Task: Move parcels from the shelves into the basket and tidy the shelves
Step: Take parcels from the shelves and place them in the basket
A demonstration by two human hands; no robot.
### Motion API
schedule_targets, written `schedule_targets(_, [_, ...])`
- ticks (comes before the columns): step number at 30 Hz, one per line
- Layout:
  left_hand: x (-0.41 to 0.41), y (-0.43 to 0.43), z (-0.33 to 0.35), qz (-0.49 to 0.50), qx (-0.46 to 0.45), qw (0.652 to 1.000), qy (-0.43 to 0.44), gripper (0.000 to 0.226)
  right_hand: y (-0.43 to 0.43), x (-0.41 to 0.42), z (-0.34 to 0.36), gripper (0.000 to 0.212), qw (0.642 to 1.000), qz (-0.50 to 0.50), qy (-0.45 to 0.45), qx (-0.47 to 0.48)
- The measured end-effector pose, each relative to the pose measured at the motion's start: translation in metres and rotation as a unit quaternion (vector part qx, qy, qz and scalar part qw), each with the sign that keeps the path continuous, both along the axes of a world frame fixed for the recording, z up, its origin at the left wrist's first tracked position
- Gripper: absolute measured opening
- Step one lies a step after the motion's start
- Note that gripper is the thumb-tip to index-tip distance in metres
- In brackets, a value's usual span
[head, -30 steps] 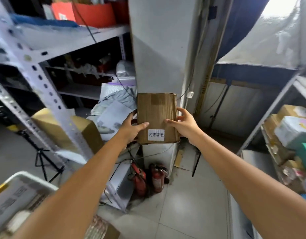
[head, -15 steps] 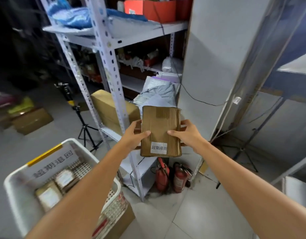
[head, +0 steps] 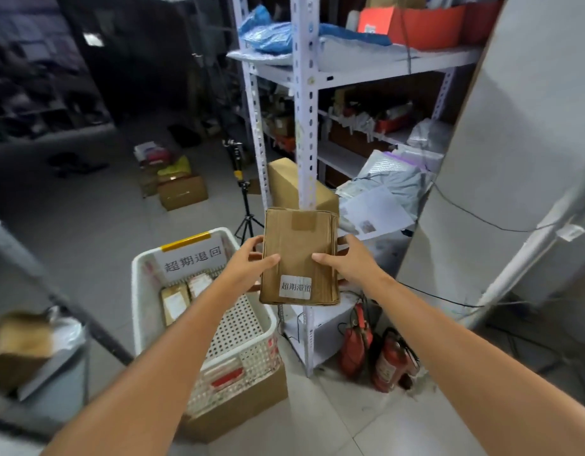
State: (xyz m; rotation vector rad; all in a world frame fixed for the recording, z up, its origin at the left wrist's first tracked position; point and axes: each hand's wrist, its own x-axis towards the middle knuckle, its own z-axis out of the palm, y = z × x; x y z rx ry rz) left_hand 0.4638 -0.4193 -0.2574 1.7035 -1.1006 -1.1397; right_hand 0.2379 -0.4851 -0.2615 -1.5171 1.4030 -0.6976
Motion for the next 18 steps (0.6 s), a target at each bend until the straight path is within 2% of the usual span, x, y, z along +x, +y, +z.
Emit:
schedule_targets(2, [0.019, 0.01, -0.003, 0.026, 0.002, 1.0, -0.01, 0.059, 0.001, 0.022, -0.001, 0.061, 1.0, 0.026, 0.002, 0.001])
schedule_targets(5, [0.05, 0.02, -0.009, 0.058, 0.003, 0.998, -0.026, 0.065, -0.002, 0.059, -0.006, 0.075, 0.998, 0.059, -0.002, 0.017])
schedule_targets(9, [0.095, 0.025, -0.021, 0.088, 0.023, 0.996, -0.007, 0.065, -0.006, 0.11, -0.011, 0.071, 0.995, 0.095, 0.001, 0.026])
schedule_targets(14, [0.158, 0.018, -0.036, 0.109, 0.036, 0.993, 0.013, 0.067, -0.022, 0.18, -0.026, 0.084, 0.993, 0.114, 0.017, 0.033])
schedule_targets(18, [0.21, 0.0, -0.051, 0.114, 0.044, 0.992, 0.031, 0.066, -0.039, 0.234, -0.038, 0.075, 0.992, 0.118, 0.027, 0.039])
